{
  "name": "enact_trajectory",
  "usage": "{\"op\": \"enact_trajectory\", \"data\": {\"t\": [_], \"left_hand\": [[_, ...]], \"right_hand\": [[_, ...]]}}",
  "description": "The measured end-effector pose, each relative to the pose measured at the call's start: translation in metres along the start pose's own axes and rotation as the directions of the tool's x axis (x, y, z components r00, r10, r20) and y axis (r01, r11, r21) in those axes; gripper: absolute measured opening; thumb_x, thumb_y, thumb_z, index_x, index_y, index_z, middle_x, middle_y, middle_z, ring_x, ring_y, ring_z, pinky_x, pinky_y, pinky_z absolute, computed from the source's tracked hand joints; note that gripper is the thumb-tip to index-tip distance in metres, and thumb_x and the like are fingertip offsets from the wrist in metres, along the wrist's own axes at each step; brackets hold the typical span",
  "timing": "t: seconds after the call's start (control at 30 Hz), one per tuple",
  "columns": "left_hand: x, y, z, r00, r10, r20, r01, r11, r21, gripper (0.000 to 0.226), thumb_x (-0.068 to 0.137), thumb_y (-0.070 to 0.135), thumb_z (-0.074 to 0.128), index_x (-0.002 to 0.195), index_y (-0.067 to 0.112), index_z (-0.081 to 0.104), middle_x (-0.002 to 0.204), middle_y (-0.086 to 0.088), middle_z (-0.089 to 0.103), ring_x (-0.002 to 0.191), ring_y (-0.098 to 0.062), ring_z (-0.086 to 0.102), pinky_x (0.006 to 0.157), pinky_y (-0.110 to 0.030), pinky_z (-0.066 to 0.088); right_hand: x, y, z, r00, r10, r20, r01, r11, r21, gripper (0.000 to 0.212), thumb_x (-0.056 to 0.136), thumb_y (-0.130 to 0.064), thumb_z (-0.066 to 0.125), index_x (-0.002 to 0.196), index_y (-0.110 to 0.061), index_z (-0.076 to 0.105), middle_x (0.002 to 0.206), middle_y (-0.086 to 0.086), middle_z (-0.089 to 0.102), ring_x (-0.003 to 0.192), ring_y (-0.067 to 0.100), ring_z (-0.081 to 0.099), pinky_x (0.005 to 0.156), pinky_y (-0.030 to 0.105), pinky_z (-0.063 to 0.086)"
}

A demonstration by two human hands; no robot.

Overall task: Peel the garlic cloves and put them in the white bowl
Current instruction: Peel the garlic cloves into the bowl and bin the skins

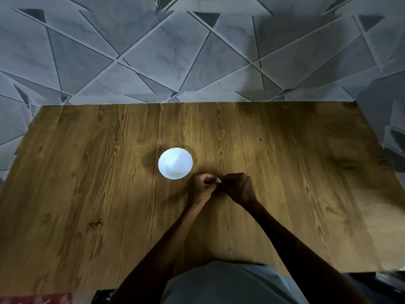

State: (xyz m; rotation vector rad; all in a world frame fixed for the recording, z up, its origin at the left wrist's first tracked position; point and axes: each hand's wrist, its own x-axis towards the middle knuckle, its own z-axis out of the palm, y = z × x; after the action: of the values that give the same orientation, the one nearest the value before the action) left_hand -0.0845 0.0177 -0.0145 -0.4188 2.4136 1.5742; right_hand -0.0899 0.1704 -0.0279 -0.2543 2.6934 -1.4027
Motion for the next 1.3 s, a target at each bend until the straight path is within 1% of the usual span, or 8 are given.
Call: {"op": "enact_trajectory", "data": {"t": [0.33,0.53,0.67,0.8,0.9,1.07,1.2,1.3], "left_hand": [[-0.001,0.001,0.004,0.982,-0.184,-0.032,0.174,0.966,-0.193,0.010,0.088,0.021,0.071,0.097,0.018,0.071,0.091,0.009,0.069,0.085,-0.005,0.063,0.068,-0.012,0.048],[-0.002,-0.006,-0.001,0.975,-0.221,0.008,0.213,0.926,-0.313,0.005,0.086,0.011,0.071,0.090,0.015,0.071,0.085,0.005,0.072,0.082,-0.008,0.067,0.066,-0.013,0.052],[-0.002,-0.009,-0.006,0.983,-0.185,0.010,0.177,0.922,-0.344,0.007,0.083,0.010,0.075,0.083,0.016,0.073,0.086,-0.001,0.075,0.088,-0.017,0.071,0.078,-0.023,0.057],[0.001,-0.013,-0.012,0.990,-0.140,-0.001,0.137,0.967,-0.213,0.007,0.085,0.015,0.073,0.088,0.021,0.072,0.093,0.005,0.073,0.095,-0.012,0.066,0.085,-0.022,0.054],[0.001,-0.014,-0.016,0.991,-0.129,0.045,0.132,0.989,-0.071,0.013,0.089,0.014,0.066,0.099,0.020,0.071,0.104,0.003,0.070,0.101,-0.014,0.061,0.092,-0.029,0.050],[-0.006,-0.010,-0.019,0.993,-0.094,0.077,0.098,0.994,-0.048,0.015,0.088,0.008,0.064,0.098,0.016,0.072,0.101,0.001,0.072,0.099,-0.014,0.064,0.090,-0.030,0.053],[-0.016,-0.006,-0.019,0.998,-0.042,0.057,0.050,0.988,-0.145,0.020,0.087,-0.004,0.062,0.098,0.009,0.073,0.091,0.004,0.072,0.085,-0.001,0.064,0.072,-0.007,0.048],[-0.021,-0.009,-0.017,0.997,0.006,0.077,0.005,0.990,-0.144,0.021,0.086,-0.004,0.065,0.102,0.007,0.073,0.093,0.001,0.072,0.083,0.004,0.063,0.072,-0.006,0.047]], "right_hand": [[-0.003,0.001,0.004,0.968,0.205,-0.142,-0.178,0.967,0.182,0.012,0.090,-0.019,0.071,0.093,-0.009,0.076,0.081,-0.001,0.075,0.067,0.004,0.070,0.058,0.019,0.056],[0.009,-0.001,0.003,0.972,0.155,-0.176,-0.160,0.987,-0.018,0.013,0.092,-0.021,0.068,0.089,-0.011,0.075,0.079,0.001,0.074,0.064,0.001,0.065,0.054,0.009,0.049],[0.011,-0.003,0.005,0.986,0.101,-0.131,-0.133,0.957,-0.260,0.018,0.096,-0.029,0.061,0.097,-0.014,0.072,0.090,0.000,0.070,0.071,0.011,0.064,0.060,0.024,0.053],[0.001,-0.008,0.003,0.995,-0.063,-0.083,0.032,0.942,-0.333,0.018,0.093,-0.015,0.063,0.110,-0.012,0.070,0.106,0.002,0.063,0.084,0.013,0.063,0.067,0.020,0.051],[-0.003,-0.010,0.003,0.991,-0.111,0.072,0.127,0.951,-0.282,0.019,0.089,-0.011,0.067,0.107,-0.015,0.071,0.105,0.000,0.069,0.087,0.009,0.067,0.073,0.024,0.058],[-0.003,-0.012,0.003,0.988,-0.152,0.029,0.154,0.974,-0.163,0.012,0.083,-0.009,0.076,0.092,-0.016,0.074,0.088,-0.003,0.071,0.076,0.004,0.067,0.066,0.027,0.058],[-0.008,-0.014,0.004,0.998,0.030,-0.048,-0.021,0.984,0.178,0.011,0.079,-0.005,0.079,0.086,-0.013,0.076,0.081,0.000,0.075,0.073,0.011,0.072,0.067,0.033,0.061],[-0.017,-0.016,0.003,0.985,0.169,-0.018,-0.146,0.898,0.415,0.016,0.081,0.002,0.073,0.088,-0.012,0.075,0.083,0.006,0.076,0.079,0.022,0.074,0.073,0.042,0.061]]}}
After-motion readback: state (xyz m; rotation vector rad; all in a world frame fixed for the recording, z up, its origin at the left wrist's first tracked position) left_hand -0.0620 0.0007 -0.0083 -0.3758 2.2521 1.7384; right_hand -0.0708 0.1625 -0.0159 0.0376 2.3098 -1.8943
